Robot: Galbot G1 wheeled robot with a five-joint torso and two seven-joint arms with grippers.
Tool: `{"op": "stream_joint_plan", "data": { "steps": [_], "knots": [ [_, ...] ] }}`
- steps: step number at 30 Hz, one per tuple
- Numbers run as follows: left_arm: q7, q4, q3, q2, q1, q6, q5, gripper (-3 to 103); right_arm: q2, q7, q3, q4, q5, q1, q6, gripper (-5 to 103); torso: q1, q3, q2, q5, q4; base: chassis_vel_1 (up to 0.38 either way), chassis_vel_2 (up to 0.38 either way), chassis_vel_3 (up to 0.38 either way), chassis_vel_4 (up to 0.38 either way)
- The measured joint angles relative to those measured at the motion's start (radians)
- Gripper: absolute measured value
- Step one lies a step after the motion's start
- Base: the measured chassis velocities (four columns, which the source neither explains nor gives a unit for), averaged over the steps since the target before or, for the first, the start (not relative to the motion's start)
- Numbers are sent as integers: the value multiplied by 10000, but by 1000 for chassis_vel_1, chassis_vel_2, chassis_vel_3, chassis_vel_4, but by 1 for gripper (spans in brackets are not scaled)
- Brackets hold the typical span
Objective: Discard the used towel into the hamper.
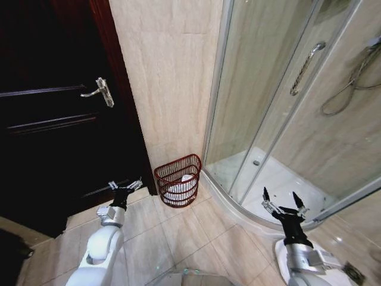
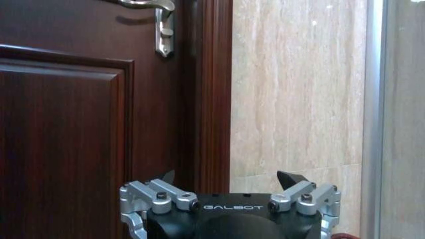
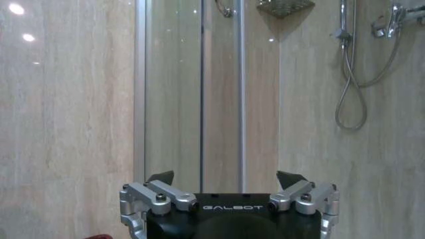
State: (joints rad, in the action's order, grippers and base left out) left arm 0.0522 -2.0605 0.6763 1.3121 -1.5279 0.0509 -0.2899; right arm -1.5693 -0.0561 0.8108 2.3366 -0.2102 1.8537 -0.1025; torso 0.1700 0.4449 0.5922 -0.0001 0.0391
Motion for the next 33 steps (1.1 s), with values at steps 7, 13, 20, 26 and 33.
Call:
{"op": "stream_joint_plan", "data": {
  "steps": [7, 13, 20, 26, 33],
  "knots": [
    [-40, 66, -33, -30, 115, -29, 6, 100, 11, 137, 88, -4, 77, 67, 0, 100, 0, 0, 0, -1, 0, 0, 0, 0, 0],
    [-61, 103, 192, -151, 150, -46, -151, 100, 74, 298, 143, -29, 84, 99, 2, 100, 0, 0, 0, -1, 0, 0, 0, 0, 0],
    [-144, 130, 262, -190, 133, -46, -204, 100, 74, 297, 150, -68, 166, 103, 2, 100, 1, 0, 0, 1, 0, 0, 0, 0, 0],
    [-167, 131, 164, -127, 148, -46, -163, 100, 108, 297, 210, -67, 181, 146, -1, 100, 1, 0, 0, 0, 0, 30, -31, -41, 35],
    [-175, 156, 152, -97, 133, -26, -108, 100, 159, 356, 262, -106, 154, 195, -52, 100, 1, 0, 0, 0, 0, 48, -60, -58, 60]
  ]
}}
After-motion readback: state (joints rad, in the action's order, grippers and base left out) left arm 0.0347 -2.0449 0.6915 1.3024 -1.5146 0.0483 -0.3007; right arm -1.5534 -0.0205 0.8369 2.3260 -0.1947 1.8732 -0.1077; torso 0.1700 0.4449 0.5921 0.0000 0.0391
